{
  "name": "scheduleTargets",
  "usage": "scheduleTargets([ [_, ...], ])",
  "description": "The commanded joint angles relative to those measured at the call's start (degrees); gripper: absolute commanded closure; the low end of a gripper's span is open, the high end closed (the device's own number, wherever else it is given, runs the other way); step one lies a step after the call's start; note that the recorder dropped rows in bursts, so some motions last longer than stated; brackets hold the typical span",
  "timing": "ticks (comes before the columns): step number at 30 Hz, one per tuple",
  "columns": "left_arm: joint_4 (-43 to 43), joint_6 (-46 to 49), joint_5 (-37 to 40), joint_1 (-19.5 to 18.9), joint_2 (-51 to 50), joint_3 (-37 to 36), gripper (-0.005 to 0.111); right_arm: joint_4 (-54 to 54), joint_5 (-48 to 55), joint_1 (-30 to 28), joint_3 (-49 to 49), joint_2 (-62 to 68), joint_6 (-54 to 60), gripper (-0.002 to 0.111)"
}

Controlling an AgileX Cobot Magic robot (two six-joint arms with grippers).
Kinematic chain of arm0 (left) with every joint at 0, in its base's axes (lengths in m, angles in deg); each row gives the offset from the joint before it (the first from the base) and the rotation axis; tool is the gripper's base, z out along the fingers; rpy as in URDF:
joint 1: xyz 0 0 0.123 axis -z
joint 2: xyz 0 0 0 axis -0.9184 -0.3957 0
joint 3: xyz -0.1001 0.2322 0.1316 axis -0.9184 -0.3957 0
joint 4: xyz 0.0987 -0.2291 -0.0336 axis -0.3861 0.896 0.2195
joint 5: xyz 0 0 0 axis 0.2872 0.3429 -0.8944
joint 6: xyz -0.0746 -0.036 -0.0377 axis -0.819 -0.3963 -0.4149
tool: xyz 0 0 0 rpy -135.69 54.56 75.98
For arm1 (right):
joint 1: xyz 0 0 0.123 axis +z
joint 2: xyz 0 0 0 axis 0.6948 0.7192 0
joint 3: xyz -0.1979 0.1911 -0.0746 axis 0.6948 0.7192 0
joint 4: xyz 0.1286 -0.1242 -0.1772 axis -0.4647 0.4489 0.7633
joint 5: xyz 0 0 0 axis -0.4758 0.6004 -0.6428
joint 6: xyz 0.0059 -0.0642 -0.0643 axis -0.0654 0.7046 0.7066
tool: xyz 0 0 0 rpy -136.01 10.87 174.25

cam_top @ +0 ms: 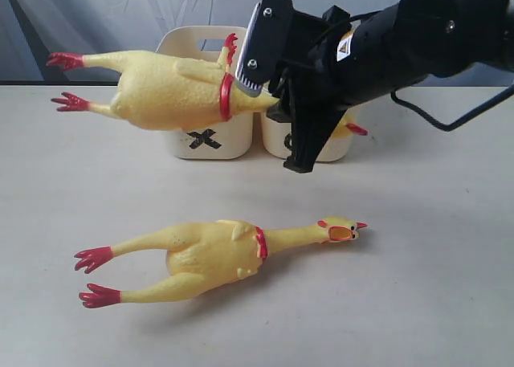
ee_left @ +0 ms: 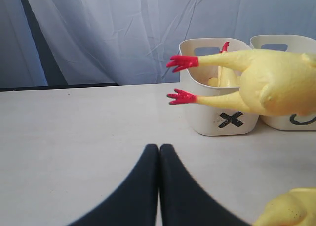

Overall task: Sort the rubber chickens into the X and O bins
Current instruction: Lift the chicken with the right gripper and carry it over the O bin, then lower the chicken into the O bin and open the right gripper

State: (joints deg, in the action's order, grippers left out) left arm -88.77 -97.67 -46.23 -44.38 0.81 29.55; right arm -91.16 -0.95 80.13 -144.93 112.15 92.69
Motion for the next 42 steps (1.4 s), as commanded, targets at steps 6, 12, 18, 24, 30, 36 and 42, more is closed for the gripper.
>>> scheduleTargets([
  [6, -0.19, 0.18, 0.05, -0.01, 0.24, -0.27, 0.107, 13.24, -2.76, -0.1, 0.0, -3.09, -19.2, 0.109],
  [12, -0.19, 0.18, 0.05, -0.01, 0.24, -0.27, 0.107, 30.01, -1.07, -0.1, 0.0, -3.28, -37.25, 0.109],
  [18, -0.19, 0.18, 0.05, -0.01, 0.24, -0.27, 0.107, 47.83, 3.4, -0.1, 0.0, -3.28, -58.2, 0.109],
  [24, -0.19, 0.18, 0.05, -0.01, 0.24, -0.27, 0.107, 58.11, 7.13, -0.1, 0.0, -3.28, -72.99, 0.109],
  [30, -0.19, 0.18, 0.05, -0.01, 0.24, -0.27, 0.107, 59.66, 12.35, -0.1, -1.06, -1.97, -80.23, 0.109],
  [36, -0.19, 0.18, 0.05, -0.01, 0.24, -0.27, 0.107, 57.67, 19.0, -0.1, -7.13, 1.86, -82.17, 0.109],
  [42, -0.19, 0.18, 0.05, -0.01, 0.24, -0.27, 0.107, 52.8, 23.8, -0.1, -14.8, 6.39, -81.92, 0.109],
])
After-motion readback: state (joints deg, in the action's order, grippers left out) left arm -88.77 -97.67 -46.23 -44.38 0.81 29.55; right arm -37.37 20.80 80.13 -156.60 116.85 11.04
